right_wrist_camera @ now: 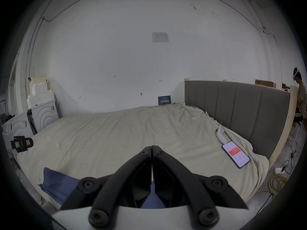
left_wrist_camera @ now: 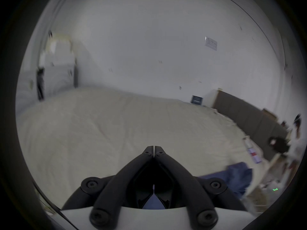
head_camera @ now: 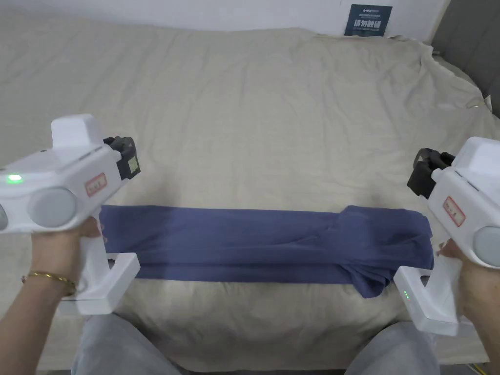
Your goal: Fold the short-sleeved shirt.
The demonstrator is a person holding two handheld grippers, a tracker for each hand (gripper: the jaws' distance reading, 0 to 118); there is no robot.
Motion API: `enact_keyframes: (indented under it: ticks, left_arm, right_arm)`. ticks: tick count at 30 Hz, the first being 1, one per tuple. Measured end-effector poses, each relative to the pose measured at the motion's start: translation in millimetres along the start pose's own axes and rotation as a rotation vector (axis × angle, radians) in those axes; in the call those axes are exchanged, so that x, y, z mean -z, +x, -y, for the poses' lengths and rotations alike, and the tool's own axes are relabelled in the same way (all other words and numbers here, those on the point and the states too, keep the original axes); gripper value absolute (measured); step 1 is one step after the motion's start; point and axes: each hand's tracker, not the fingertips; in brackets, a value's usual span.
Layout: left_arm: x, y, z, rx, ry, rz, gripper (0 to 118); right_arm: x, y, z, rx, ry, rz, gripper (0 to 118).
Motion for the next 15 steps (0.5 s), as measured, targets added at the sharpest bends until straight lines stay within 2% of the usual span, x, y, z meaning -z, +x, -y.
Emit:
enact_keyframes:
  ticks: [2,3,4,5,6,7,8,10,15]
  left_arm:
    - [9.4,-24.4,-13.9,-0.110,-0.133,0.116,0]
    - [13.4,-36.4,-16.8,-0.146,-0.171,0.134,8]
    - [17.1,-47.7,-18.9,-0.158,-0.210,0.146,23]
    - [21.7,-58.1,-20.7,-0.149,-0.258,0.150,47]
    - [26.5,-66.6,-20.7,-0.139,-0.311,0.142,83]
    - [31.6,-75.6,-18.9,-0.134,-0.365,0.144,103]
    - [36.1,-83.5,-13.2,-0.137,-0.418,0.152,112]
    - [41.0,-100.8,-4.0,-0.153,-0.469,0.174,114]
    - [63.7,-153.9,28.0,-0.306,-0.609,0.229,114]
  right_arm:
    - [-0.5,1.6,0.7,0.000,-0.003,0.005,0]
    - [0.0,2.0,1.0,-0.008,-0.004,0.010,0]
    - [0.9,2.5,1.3,-0.014,-0.006,0.015,0]
    - [-2.1,-0.2,1.8,-0.018,-0.010,0.018,0]
    - [-1.3,-0.4,2.2,-0.021,-0.015,0.021,0]
    - [0.5,-1.0,3.0,-0.029,-0.020,0.028,0]
    - [2.3,-1.8,3.7,-0.038,-0.028,0.037,0]
    - [2.6,-4.2,4.9,-0.040,-0.033,0.043,0]
    - [6.2,-9.8,9.0,-0.054,-0.060,0.064,0]
